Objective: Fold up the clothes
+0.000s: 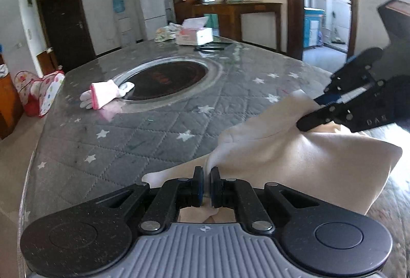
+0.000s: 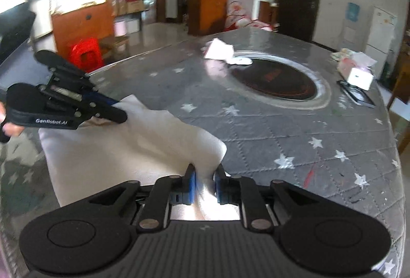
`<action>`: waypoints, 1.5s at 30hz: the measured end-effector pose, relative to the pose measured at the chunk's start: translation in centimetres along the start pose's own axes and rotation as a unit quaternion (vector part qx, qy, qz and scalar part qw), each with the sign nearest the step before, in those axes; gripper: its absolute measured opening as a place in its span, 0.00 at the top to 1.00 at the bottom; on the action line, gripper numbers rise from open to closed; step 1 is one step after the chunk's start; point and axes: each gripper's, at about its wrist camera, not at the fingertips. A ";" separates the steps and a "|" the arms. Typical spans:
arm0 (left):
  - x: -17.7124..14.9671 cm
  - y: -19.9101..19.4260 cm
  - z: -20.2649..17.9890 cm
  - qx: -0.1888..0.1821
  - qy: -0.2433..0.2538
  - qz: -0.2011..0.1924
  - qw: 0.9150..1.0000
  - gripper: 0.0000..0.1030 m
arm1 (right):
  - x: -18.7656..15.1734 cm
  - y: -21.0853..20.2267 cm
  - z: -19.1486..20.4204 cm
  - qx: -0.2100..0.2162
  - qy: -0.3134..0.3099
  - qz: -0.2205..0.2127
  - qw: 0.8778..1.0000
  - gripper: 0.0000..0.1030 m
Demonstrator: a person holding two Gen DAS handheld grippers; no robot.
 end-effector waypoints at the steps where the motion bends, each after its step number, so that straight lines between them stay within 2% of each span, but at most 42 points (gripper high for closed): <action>1: 0.1 0.3 0.1 0.002 -0.001 0.001 1.000 0.93 | 0.0 0.3 -0.1 -0.006 0.004 0.002 1.000 0.78; 6: 0.3 1.4 0.1 0.019 0.002 0.013 1.000 0.89 | -0.2 1.4 -0.7 -0.021 0.019 0.017 0.999 0.72; 8: 0.4 1.6 -0.1 0.028 0.008 0.012 1.000 0.84 | 0.0 1.3 -0.8 -0.029 0.021 0.014 0.999 0.66; 11: 0.6 1.7 0.1 0.035 0.008 0.012 0.999 0.83 | 0.5 1.0 -0.9 -0.035 0.027 0.008 0.999 0.66; 16: 1.1 1.6 0.1 0.013 0.015 0.008 1.000 0.80 | 0.9 1.5 -1.2 -0.004 0.057 0.033 0.998 0.66; 19: 1.4 1.5 0.0 -0.002 0.020 0.005 1.000 0.78 | 0.7 2.2 -1.1 -0.006 0.059 0.042 0.997 0.67; 22: 1.7 1.4 -0.1 -0.016 0.026 0.003 1.000 0.67 | 0.6 2.8 -1.4 0.000 0.078 0.051 0.996 0.67; 24: 1.9 1.4 -0.2 -0.026 0.029 0.001 0.999 0.64 | 0.6 2.9 -1.6 0.003 0.084 0.051 0.995 0.67; 26: 2.0 1.5 -0.2 -0.035 0.033 0.002 0.999 0.62 | 0.6 2.9 -1.7 0.006 0.089 0.049 0.995 0.78; 28: 2.1 2.3 -0.2 -0.041 0.032 0.011 0.999 0.64 | 0.7 2.8 -1.6 0.003 0.087 0.044 0.995 0.87; 30: 2.1 2.8 0.1 -0.049 0.027 0.015 0.998 0.79 | 0.9 2.4 -1.5 -0.006 0.082 0.033 0.996 0.88; 32: 2.2 2.8 0.1 -0.042 0.029 0.009 0.999 0.88 | 1.2 1.9 -1.2 -0.017 0.073 0.014 0.997 0.90; 36: 2.5 2.6 -0.3 -0.009 0.043 -0.014 0.999 0.89 | 1.8 1.1 -0.5 -0.051 0.048 -0.029 0.997 0.90; 40: 2.6 4.1 -0.3 0.011 0.038 -0.001 0.999 0.89 | 1.9 2.6 -0.3 -0.069 0.047 -0.017 0.996 0.89; 43: 2.6 5.1 -0.3 0.024 0.033 0.008 0.999 0.84 | 1.5 3.6 -0.5 -0.072 0.052 -0.003 0.996 0.80; 45: 2.5 5.2 -0.3 0.028 0.032 0.010 0.999 0.82 | 1.5 3.5 -0.6 -0.073 0.057 -0.006 0.996 0.80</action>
Point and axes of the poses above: each gripper's, at about its wrist camera, not at the fingertips, and y roughly the way its jaws point, z to its left, x to its top, and after that the axes turned 10 degrees about -x, right-handed
